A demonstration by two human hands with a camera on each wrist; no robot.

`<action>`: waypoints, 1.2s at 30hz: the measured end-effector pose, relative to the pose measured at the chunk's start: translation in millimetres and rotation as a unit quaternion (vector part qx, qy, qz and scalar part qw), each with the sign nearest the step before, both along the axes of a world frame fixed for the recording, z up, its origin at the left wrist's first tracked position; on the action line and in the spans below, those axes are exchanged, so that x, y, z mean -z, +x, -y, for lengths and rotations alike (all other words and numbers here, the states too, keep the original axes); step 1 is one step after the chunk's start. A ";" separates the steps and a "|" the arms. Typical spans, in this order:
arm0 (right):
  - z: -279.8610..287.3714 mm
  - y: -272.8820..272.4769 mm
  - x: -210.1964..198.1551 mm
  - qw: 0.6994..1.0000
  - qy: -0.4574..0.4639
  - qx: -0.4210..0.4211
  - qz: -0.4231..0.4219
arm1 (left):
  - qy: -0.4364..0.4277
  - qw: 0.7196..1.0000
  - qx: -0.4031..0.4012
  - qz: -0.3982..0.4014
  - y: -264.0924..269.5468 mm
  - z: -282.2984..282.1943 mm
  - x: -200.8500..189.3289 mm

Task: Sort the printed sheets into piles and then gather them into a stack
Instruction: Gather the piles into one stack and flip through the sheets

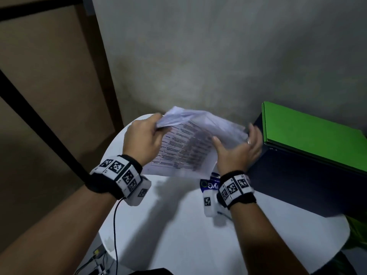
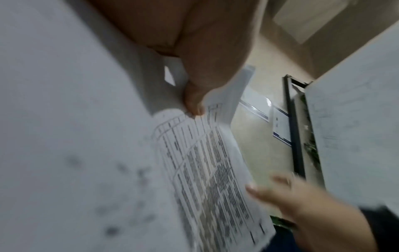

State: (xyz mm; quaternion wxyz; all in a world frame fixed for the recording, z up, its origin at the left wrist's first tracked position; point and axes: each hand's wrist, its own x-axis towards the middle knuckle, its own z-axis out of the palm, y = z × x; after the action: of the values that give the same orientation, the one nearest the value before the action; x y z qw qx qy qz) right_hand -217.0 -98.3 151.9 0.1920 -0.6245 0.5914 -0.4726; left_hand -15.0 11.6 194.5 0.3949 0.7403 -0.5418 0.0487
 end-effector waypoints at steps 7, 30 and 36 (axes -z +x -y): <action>-11.7 12.7 47.1 0.700 0.398 -0.080 0.588 | -0.146 0.870 -0.054 -0.469 -0.7 -1.9 5.6; -12.8 -33.5 -0.4 0.930 0.137 -0.256 0.226 | 0.022 0.875 0.093 -0.474 24.7 10.0 73.6; -5.4 -43.2 0.7 0.922 0.157 -0.260 0.239 | 0.041 0.876 0.088 -0.472 10.5 16.3 45.6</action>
State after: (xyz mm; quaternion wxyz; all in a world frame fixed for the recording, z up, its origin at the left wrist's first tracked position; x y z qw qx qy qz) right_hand -260.3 -92.9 151.2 0.5395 -0.5868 0.4112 -0.4422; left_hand -4.6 -4.7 148.9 0.5752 0.6408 -0.3555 -0.3635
